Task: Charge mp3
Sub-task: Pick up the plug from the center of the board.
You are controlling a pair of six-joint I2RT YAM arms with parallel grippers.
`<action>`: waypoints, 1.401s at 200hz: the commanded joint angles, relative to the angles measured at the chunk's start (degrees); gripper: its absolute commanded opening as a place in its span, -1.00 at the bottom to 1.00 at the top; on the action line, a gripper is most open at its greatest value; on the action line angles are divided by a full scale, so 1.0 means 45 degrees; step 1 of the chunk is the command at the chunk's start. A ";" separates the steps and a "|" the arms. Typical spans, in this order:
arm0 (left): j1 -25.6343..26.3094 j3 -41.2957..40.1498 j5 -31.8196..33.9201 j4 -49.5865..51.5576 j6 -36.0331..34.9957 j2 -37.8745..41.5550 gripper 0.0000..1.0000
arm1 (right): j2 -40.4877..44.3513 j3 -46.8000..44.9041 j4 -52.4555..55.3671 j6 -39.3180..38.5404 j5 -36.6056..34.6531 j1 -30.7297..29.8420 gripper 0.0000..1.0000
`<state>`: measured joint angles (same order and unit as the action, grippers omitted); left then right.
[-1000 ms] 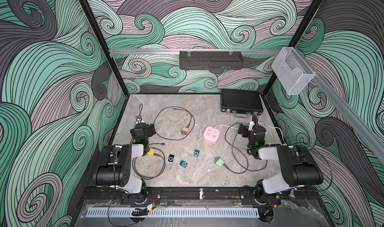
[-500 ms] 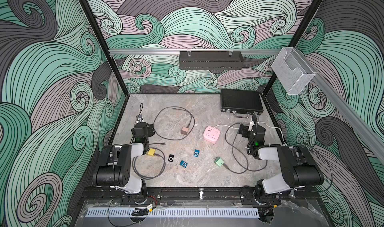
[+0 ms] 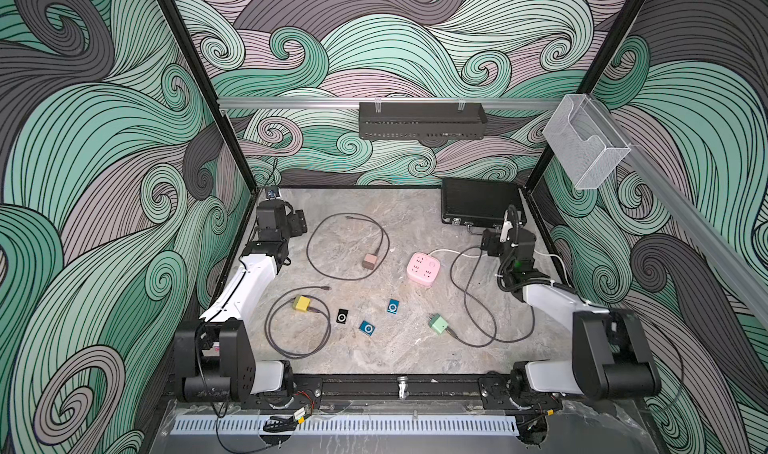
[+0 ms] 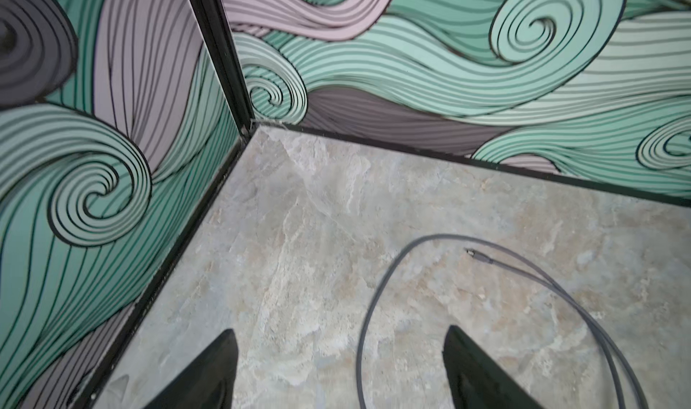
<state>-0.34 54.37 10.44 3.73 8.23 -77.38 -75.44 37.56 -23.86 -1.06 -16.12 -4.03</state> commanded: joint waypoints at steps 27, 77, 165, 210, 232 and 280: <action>0.0869 0.0322 -0.0179 0.1774 0.0662 -0.0091 0.69 | 0.2443 0.0869 0.4202 0.0471 -0.1019 0.0057 0.98; 0.1944 0.0270 -0.0187 0.2818 0.1663 0.0805 0.67 | 0.3906 0.1533 0.7621 0.2018 -0.1097 -0.0203 0.96; 0.7301 0.0854 0.1140 0.6984 0.7012 0.0642 0.60 | 0.4792 0.2617 1.5448 0.7283 -0.0523 -0.2052 0.88; 1.0416 0.1798 0.0422 0.8082 1.0808 -0.0470 0.70 | 0.6652 0.1525 1.6351 0.8809 0.0863 -0.3090 0.84; 1.1560 0.2332 -0.0734 0.7509 1.1819 -0.1727 0.73 | 0.7467 0.1226 1.6993 0.9210 0.1069 -0.3447 0.84; 1.3320 0.5179 -0.1778 0.7987 1.2950 -0.5251 0.79 | 0.9747 0.0612 1.7550 0.9363 0.1980 -0.3577 0.82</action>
<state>56.45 69.89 4.43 36.10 62.28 -94.96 -35.29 41.04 52.18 39.44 -10.33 -19.77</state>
